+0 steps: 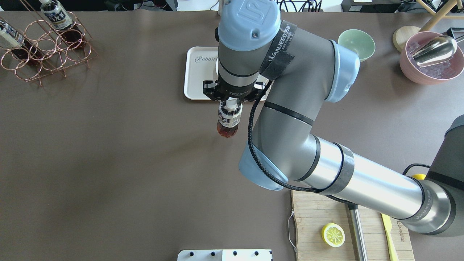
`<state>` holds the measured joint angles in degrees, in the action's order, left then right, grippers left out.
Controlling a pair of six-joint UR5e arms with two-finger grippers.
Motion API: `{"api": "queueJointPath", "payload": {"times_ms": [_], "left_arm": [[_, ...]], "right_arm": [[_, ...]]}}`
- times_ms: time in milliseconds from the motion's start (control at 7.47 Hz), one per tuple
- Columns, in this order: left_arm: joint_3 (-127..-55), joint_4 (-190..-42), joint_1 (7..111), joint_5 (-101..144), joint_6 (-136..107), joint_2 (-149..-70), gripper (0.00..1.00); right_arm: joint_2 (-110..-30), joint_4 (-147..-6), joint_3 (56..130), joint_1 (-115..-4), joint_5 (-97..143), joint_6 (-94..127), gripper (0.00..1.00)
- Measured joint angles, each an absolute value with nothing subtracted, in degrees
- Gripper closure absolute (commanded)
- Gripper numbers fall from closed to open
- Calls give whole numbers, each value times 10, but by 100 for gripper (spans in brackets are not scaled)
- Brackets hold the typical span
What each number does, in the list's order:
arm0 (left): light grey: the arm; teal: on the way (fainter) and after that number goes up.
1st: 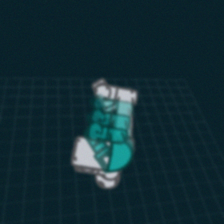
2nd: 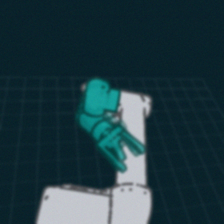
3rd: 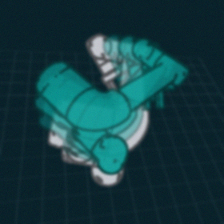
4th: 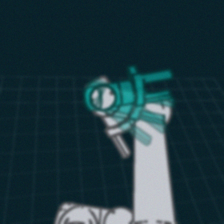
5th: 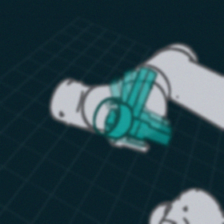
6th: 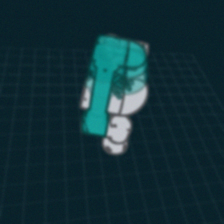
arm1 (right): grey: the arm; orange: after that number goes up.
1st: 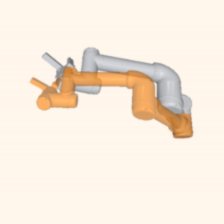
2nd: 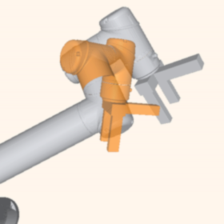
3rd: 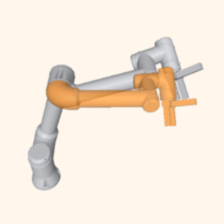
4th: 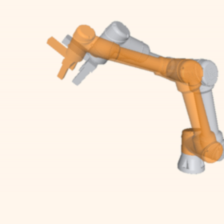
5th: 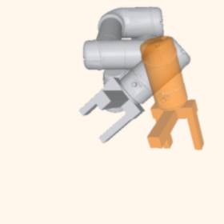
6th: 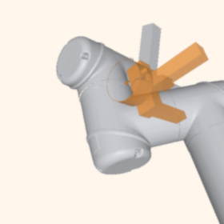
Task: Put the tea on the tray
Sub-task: 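Lift the tea bottle with the right gripper and lower it onto the tray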
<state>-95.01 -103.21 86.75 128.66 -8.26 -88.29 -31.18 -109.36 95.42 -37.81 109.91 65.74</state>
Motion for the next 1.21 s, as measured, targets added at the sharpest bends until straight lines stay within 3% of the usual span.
{"api": "queueJointPath", "payload": {"times_ms": [402,803,1205], "left_arm": [[-946,-1032,868,1286,-83,-882,2],[-936,-1032,870,1286,-83,-881,2],[-919,-1032,871,1286,-83,-891,2]], "right_arm": [[-166,-1084,741,-412,1116,615,100],[-110,-964,561,-445,1120,575,100],[-79,-836,436,-446,1113,566,100]]}}
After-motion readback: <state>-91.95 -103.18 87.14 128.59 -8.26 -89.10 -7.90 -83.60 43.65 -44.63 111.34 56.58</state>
